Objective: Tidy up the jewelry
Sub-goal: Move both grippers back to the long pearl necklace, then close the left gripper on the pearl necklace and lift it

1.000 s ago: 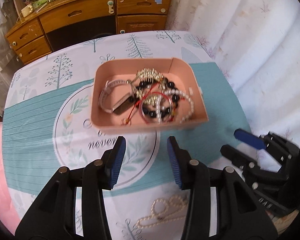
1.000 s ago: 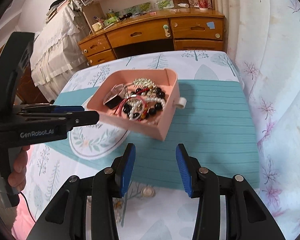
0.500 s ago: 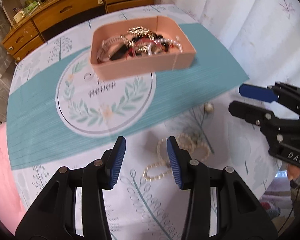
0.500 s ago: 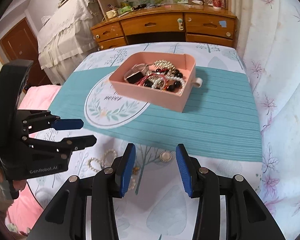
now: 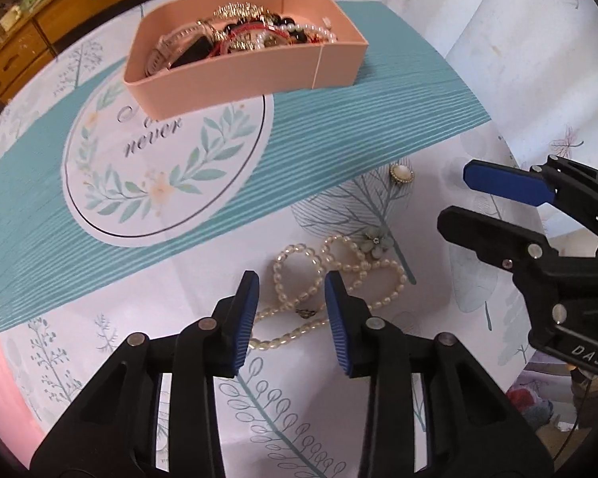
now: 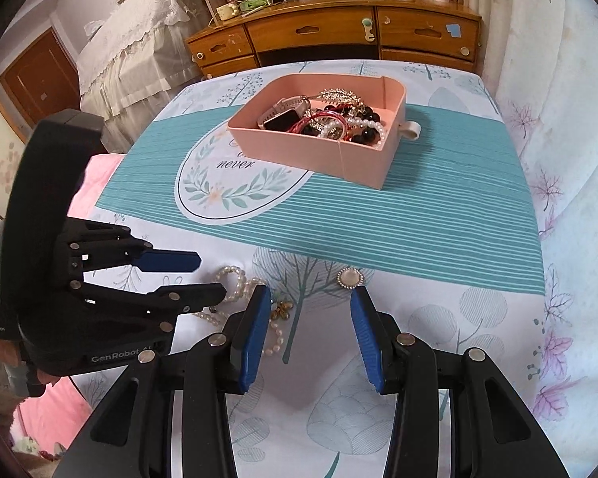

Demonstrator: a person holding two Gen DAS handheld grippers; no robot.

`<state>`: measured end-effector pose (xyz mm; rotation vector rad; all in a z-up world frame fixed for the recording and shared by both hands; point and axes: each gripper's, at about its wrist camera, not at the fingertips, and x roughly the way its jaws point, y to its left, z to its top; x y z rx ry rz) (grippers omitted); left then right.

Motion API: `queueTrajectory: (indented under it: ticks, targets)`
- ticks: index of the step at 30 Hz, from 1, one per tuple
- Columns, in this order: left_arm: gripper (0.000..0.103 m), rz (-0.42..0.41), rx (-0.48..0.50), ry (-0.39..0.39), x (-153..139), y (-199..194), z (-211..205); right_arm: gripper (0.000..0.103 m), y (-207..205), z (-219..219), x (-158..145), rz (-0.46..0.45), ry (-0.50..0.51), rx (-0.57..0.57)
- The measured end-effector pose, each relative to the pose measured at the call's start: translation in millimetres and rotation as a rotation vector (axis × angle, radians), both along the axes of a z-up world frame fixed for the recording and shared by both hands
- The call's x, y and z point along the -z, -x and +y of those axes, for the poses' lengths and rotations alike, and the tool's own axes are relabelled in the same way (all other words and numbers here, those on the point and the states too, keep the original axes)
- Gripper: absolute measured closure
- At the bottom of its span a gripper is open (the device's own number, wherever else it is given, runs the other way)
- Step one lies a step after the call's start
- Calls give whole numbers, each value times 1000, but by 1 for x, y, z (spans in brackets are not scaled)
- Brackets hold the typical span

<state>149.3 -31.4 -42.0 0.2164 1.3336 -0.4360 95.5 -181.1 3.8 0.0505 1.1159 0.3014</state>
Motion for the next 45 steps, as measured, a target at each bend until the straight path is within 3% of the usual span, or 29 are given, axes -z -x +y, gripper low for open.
queueTrajectory:
  ticks: [13, 17, 19, 28, 37, 45]
  targets:
    - [73, 25, 31, -48, 16, -2, -14, 60, -4, -6, 14, 22, -21, 9]
    - [80, 18, 24, -67, 17, -5, -15, 60, -4, -7, 17, 25, -24, 13]
    - [90, 7, 21, -85, 17, -9, -14, 60, -4, -9, 19, 29, -26, 16]
    - [92, -15, 38, -147, 17, -2, -22, 60, -4, -9, 24, 37, -28, 19]
    - [100, -8, -71, -74, 15, -1, -6, 60, -7, -1, 30, 68, -50, -6]
    - [100, -29, -160, -18, -4, -13, 20, 60, -18, 12, 36, 117, -112, -20]
